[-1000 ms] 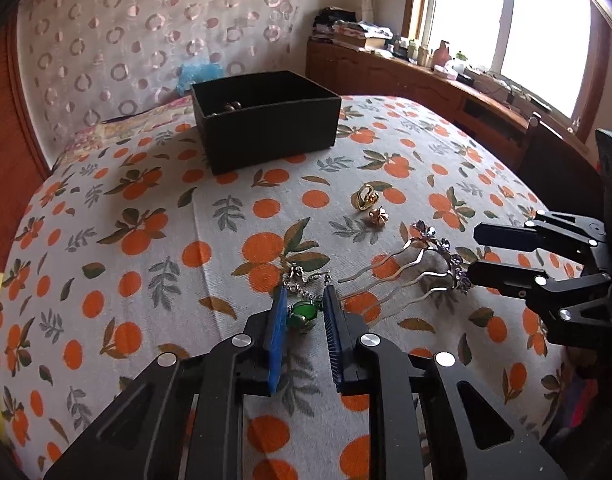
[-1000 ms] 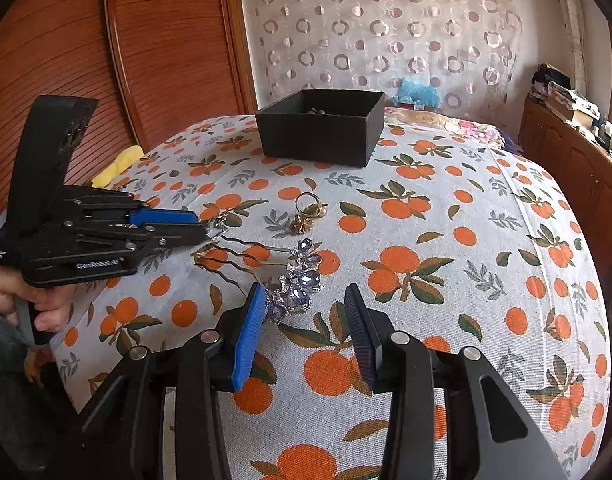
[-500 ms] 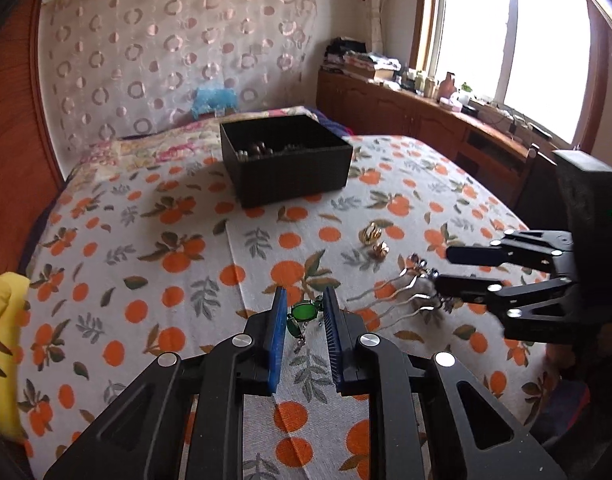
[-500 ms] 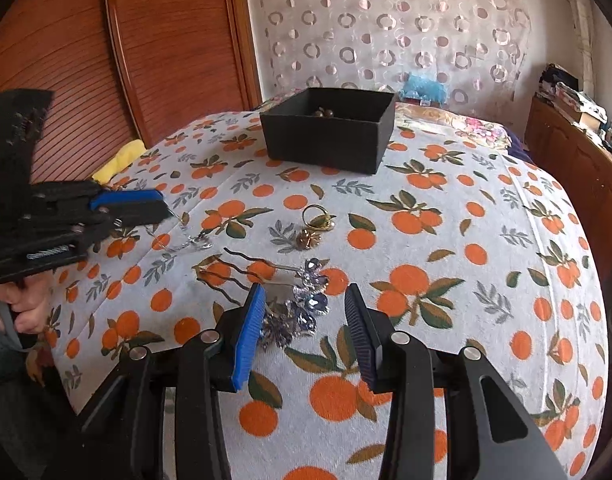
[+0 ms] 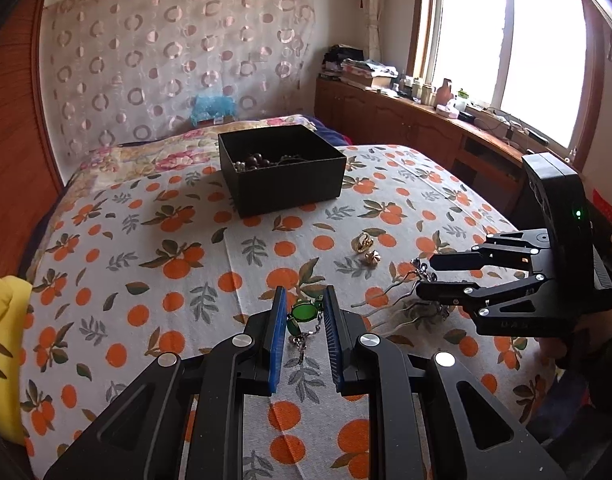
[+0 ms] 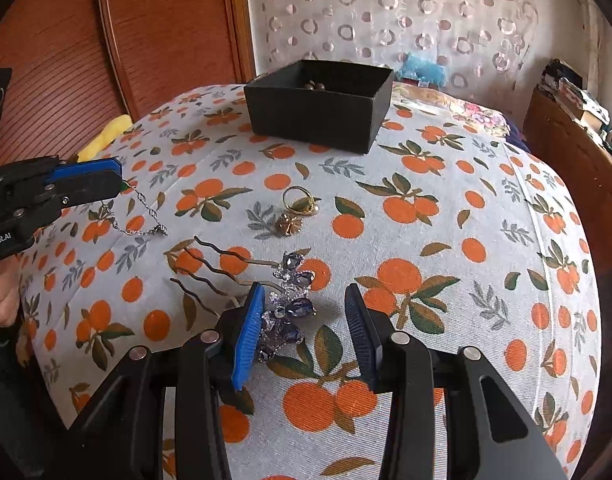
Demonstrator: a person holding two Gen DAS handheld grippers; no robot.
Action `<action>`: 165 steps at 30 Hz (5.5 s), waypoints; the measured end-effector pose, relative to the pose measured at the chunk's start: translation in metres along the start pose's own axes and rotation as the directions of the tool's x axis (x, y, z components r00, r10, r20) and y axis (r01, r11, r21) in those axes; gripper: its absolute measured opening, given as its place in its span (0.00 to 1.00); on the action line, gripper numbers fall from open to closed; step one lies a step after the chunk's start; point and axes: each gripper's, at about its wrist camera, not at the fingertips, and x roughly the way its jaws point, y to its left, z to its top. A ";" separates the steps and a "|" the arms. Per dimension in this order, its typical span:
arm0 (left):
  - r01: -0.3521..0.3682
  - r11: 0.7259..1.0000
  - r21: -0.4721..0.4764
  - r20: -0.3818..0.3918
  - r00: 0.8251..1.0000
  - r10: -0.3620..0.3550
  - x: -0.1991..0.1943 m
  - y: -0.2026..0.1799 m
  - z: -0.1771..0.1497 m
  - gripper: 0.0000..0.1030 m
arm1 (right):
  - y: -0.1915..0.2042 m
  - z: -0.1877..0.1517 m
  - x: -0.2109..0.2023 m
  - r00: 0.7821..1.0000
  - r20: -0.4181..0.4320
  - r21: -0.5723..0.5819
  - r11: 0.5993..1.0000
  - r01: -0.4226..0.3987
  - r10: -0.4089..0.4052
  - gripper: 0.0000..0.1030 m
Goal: Organize jewelry
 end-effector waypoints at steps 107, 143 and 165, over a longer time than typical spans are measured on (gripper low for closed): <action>-0.012 0.996 0.085 0.054 0.999 0.007 0.126 0.051 0.182 0.33 | -0.078 0.151 0.037 0.986 0.168 -0.042 0.999 -0.001 0.008 0.29; 0.238 0.966 0.104 -0.209 0.955 -0.213 0.122 -0.026 0.050 0.15 | -0.051 0.032 0.004 0.997 0.068 0.029 0.999 -0.033 0.031 0.29; 0.135 0.990 0.041 -0.101 0.986 -0.130 0.086 0.016 0.055 0.02 | 0.001 0.045 0.037 0.996 -0.016 -0.125 0.989 -0.084 0.082 0.29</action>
